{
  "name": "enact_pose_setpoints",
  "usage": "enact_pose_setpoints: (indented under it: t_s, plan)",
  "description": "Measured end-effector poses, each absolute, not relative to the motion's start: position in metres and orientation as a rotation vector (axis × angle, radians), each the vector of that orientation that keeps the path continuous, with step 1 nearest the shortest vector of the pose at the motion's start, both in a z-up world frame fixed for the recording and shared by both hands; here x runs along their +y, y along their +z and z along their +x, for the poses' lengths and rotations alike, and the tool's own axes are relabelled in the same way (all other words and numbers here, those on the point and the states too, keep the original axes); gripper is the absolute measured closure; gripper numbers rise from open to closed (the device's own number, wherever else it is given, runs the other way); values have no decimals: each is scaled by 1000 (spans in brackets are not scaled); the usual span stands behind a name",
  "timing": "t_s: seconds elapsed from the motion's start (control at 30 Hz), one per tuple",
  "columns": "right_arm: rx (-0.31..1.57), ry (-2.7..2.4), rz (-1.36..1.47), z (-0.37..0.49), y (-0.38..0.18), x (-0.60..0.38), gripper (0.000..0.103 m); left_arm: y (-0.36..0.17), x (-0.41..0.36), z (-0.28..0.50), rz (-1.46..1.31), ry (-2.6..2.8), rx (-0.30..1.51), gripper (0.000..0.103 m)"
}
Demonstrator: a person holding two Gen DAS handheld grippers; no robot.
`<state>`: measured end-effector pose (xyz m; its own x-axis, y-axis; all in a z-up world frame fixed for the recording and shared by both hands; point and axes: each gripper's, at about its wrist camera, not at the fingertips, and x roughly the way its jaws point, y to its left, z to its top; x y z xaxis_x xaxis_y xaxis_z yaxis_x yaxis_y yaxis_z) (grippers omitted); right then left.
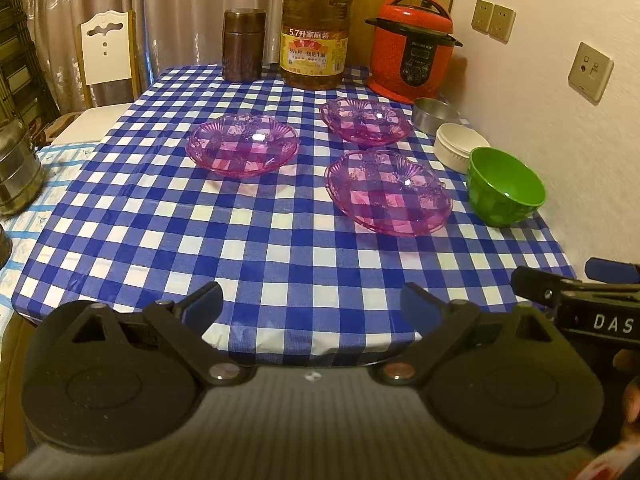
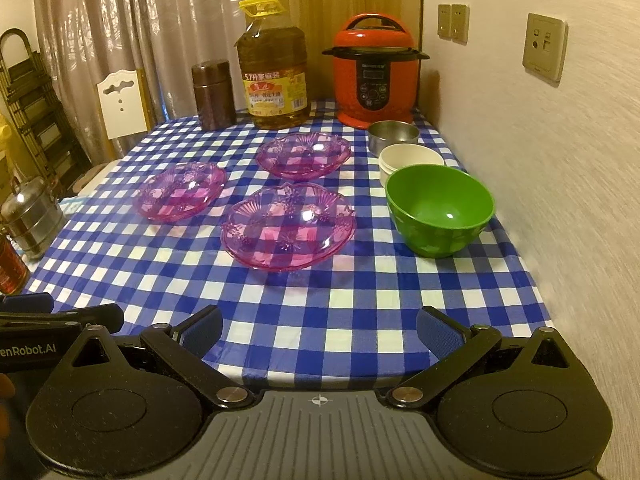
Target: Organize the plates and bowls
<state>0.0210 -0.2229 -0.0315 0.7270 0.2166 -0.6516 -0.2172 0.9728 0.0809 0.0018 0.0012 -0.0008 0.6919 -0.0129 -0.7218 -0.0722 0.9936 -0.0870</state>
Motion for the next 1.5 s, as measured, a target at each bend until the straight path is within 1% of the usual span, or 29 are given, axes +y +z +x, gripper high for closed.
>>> enact_pose_setpoints:
  t_s: [1.5]
  plan:
    - [718, 234, 5, 23, -31, -227, 0, 3, -2, 4, -112, 28, 802, 9]
